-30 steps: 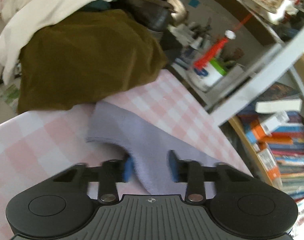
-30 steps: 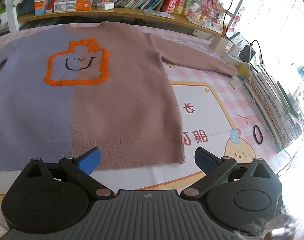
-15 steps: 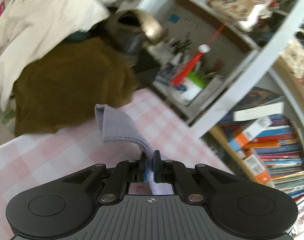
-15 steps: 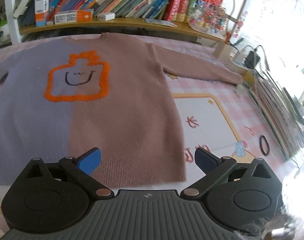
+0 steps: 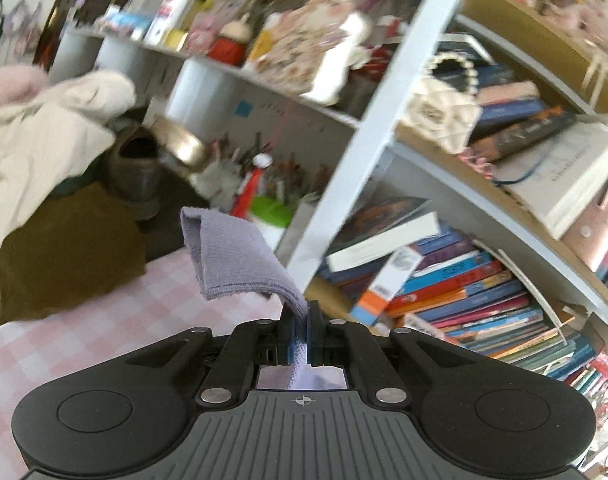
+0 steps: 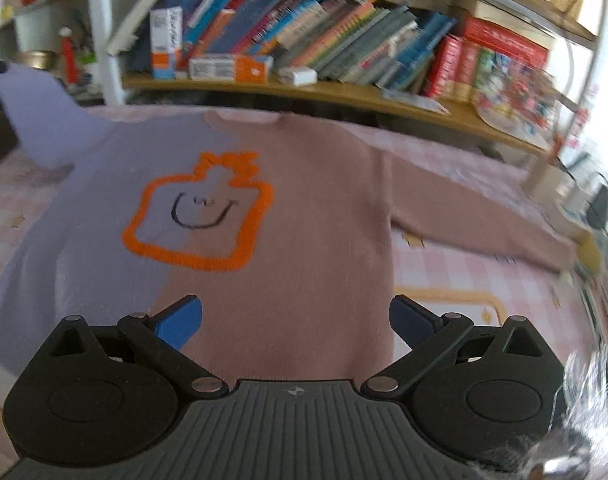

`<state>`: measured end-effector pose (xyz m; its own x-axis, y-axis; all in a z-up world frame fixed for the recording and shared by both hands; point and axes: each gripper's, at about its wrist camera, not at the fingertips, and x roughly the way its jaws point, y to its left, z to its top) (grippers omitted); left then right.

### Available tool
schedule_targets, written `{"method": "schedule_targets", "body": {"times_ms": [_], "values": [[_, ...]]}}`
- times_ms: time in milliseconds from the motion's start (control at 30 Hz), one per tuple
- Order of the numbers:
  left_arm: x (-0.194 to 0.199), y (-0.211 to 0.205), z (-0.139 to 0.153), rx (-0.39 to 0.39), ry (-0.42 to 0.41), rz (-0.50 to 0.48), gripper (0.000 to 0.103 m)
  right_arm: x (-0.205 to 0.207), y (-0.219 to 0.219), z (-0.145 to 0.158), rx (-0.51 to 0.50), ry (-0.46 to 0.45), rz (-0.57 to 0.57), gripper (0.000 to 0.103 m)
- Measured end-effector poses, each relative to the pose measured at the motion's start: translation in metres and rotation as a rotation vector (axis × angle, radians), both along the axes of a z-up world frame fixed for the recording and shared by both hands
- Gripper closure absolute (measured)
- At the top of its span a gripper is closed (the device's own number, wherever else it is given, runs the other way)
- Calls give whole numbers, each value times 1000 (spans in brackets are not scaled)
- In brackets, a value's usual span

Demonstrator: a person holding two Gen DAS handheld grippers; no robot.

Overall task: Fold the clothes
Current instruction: 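Lift the lavender sleeve with the left gripper and fold it across the chest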

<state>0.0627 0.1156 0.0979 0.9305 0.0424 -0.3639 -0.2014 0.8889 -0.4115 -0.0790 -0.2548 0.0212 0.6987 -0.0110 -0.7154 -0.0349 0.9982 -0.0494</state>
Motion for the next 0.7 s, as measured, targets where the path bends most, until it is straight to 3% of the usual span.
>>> {"method": "schedule_targets", "body": {"times_ms": [333,700], "values": [[9,-105,22,118,-21,-34,100,13,-65,-7,123,7,113,2],[47,-200,1,226,66,-174,100,16,-103,-16,195,24,103,2]]}}
